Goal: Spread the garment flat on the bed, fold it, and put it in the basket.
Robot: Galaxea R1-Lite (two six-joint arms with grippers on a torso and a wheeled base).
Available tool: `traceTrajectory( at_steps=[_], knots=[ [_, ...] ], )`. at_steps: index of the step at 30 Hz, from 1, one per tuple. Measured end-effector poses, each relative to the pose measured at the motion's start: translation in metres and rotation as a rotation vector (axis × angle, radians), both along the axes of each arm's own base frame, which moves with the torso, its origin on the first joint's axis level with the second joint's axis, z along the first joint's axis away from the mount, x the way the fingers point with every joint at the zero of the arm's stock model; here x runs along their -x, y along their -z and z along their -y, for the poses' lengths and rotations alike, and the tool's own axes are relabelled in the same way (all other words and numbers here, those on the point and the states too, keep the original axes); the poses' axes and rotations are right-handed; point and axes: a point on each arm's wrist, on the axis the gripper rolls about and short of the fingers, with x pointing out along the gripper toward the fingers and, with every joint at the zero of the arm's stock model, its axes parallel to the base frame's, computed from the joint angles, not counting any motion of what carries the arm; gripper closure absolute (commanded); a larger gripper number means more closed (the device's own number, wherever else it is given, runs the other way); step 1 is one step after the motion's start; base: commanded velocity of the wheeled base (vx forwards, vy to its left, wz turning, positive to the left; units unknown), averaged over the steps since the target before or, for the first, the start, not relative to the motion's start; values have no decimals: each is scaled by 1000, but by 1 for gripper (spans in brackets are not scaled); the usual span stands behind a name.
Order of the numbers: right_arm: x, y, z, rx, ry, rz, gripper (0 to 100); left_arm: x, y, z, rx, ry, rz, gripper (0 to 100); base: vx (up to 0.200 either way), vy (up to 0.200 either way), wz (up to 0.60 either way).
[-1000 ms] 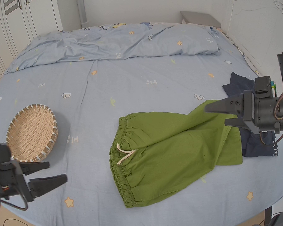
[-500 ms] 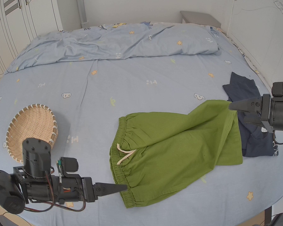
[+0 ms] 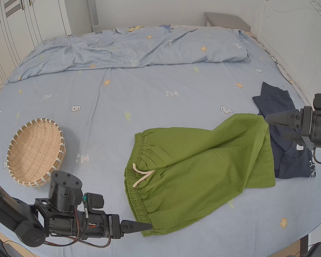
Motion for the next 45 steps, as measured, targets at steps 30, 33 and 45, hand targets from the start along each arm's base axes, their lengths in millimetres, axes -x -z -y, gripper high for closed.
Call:
traceTrajectory(
  at_steps=[30, 33, 45],
  knots=[
    [0, 1, -1, -2, -7, -3, 0, -28, 40, 26, 68, -12, 89, 100, 0, 0, 0],
    [0, 1, -1, -2, -4, -3, 0, -28, 44, 27, 80, -21, 79, 100, 0, 0, 0],
    [-1, 0, 0, -3, 0, -2, 0, -26, 52, 17, 57, -48, 24, 100, 0, 0, 0]
  ],
)
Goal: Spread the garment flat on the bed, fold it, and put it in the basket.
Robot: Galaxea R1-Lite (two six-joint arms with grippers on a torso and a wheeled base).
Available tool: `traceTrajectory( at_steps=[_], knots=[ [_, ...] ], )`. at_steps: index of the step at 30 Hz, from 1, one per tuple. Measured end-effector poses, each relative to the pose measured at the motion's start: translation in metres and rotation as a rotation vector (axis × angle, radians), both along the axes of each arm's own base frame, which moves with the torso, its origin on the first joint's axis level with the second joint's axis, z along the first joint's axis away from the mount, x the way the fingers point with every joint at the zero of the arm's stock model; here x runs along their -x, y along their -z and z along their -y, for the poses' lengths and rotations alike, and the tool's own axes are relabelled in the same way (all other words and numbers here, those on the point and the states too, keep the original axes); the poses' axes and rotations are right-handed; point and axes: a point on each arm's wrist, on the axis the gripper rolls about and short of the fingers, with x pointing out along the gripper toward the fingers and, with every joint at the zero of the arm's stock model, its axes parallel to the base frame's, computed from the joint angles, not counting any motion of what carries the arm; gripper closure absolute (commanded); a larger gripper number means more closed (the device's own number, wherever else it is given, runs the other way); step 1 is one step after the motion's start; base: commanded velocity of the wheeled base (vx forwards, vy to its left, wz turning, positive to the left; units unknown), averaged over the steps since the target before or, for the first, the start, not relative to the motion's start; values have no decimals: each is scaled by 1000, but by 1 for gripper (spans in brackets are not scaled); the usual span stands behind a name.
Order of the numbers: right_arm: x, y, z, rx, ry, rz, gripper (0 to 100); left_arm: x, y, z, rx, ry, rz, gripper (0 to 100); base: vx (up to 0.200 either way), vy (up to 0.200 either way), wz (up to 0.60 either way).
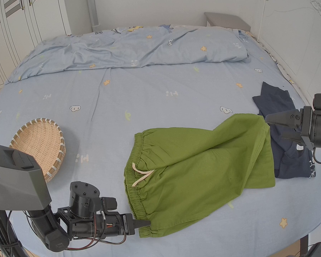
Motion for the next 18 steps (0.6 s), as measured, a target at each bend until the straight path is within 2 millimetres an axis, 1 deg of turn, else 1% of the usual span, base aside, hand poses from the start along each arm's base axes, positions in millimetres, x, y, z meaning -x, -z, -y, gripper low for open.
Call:
traceTrajectory(
  at_steps=[5, 11, 15, 18],
  knots=[
    [1, 1, 0, 2, -3, -8, 0, 3, -3, -19, -10, -46, -39, 100, 0, 0, 0],
    [4, 5, 1, 6, -4, -20, 0, 12, -4, -40, -73, -96, -169, 100, 0, 0, 0],
    [11, 11, 4, 12, 0, -42, 0, 17, -15, -54, -77, -119, -239, 100, 0, 0, 0],
    [17, 23, 7, 23, 5, -80, 0, 21, -27, -63, -58, -129, -256, 100, 0, 0, 0]
  ],
)
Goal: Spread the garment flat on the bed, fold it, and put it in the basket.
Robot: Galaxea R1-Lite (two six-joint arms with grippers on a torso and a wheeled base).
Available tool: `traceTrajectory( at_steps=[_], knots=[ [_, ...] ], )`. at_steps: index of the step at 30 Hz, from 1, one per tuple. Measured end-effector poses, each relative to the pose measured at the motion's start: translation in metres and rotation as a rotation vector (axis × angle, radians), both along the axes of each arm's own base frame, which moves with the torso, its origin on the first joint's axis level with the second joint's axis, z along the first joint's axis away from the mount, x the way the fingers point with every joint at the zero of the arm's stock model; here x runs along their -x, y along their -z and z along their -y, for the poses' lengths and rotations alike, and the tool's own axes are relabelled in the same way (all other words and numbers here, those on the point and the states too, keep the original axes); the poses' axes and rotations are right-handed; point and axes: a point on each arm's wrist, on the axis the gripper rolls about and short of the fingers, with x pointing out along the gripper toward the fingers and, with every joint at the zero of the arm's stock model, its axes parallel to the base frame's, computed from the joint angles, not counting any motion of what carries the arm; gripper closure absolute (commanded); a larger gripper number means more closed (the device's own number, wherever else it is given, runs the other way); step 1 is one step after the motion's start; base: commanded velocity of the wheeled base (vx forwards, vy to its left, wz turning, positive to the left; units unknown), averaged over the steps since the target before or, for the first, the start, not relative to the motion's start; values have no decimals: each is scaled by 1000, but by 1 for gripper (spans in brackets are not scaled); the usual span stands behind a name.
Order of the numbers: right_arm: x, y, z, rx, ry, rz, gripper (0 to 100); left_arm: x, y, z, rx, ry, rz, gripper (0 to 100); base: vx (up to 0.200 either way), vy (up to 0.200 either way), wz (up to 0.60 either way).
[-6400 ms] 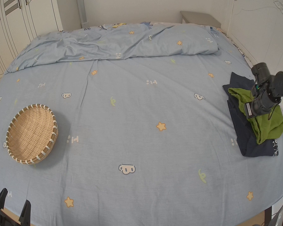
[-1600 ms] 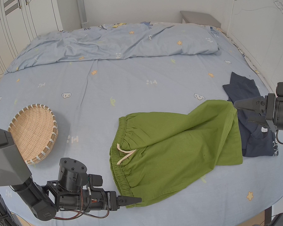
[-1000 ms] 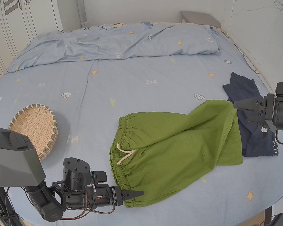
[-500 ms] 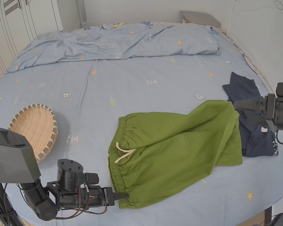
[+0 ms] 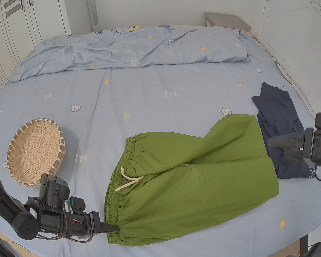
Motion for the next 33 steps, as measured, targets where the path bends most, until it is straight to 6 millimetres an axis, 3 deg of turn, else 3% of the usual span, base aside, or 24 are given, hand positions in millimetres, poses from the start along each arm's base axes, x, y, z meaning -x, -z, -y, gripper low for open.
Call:
traceTrajectory(
  at_steps=[5, 12, 24, 33],
  knots=[
    [12, 29, 11, 18, 26, -90, 0, 2, -17, -9, 36, -17, 52, 100, 0, 0, 0],
    [16, 57, 33, -2, 26, -161, 0, 3, -22, -25, 7, -35, 118, 100, 0, 0, 0],
    [9, 126, 60, 99, -136, -258, 0, 2, -22, -47, -22, -97, 136, 100, 0, 0, 0],
    [-6, 161, 65, 44, -175, -326, 0, 1, -23, -49, -22, -107, 140, 100, 0, 0, 0]
  ],
)
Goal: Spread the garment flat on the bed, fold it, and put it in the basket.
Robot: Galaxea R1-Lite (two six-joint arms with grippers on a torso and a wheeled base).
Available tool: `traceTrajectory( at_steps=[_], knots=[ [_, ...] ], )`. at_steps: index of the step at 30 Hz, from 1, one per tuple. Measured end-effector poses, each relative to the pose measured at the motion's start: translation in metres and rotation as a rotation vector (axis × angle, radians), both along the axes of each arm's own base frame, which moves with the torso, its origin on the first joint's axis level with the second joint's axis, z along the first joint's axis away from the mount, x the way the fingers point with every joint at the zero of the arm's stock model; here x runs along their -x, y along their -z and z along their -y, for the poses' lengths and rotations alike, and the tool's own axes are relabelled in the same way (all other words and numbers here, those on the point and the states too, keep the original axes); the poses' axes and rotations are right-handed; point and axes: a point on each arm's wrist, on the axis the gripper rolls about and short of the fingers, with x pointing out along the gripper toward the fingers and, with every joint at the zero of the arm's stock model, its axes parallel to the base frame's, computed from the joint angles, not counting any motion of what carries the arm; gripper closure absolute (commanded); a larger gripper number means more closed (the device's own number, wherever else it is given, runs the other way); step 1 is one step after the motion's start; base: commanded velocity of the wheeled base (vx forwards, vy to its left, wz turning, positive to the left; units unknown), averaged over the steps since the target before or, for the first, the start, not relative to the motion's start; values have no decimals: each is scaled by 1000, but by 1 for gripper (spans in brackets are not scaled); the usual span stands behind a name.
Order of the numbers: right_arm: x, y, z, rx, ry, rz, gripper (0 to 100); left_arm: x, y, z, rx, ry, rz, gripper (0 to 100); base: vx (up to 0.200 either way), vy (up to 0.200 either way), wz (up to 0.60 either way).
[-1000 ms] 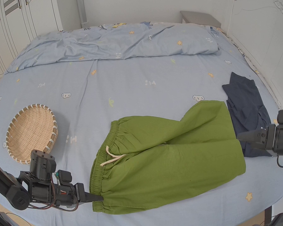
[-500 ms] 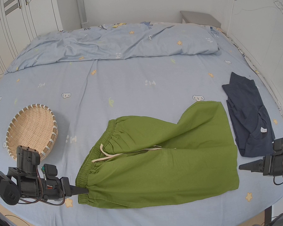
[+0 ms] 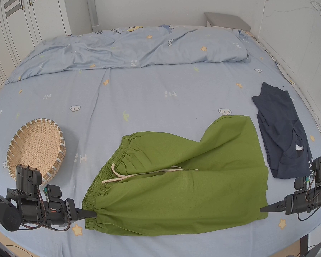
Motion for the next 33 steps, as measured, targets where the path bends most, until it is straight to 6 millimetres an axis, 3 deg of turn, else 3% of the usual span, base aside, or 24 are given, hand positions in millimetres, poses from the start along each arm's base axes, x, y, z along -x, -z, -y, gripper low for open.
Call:
traceTrajectory(
  at_steps=[12, 30, 31, 33],
  knots=[
    [-11, 32, -2, -42, -37, -38, 0, -1, -1, 0, 1, -2, 6, 100, 0, 0, 0],
    [-20, 58, -2, -227, -122, 0, 0, -2, -1, -1, 1, -8, 9, 100, 0, 0, 0],
    [-20, 58, -1, -237, -119, 2, 100, -2, -1, -1, 1, -8, 10, 100, 0, 0, 0],
    [-19, 59, 2, -241, -107, -1, 100, -2, -1, -2, 2, -11, 10, 100, 0, 0, 0]
  ],
)
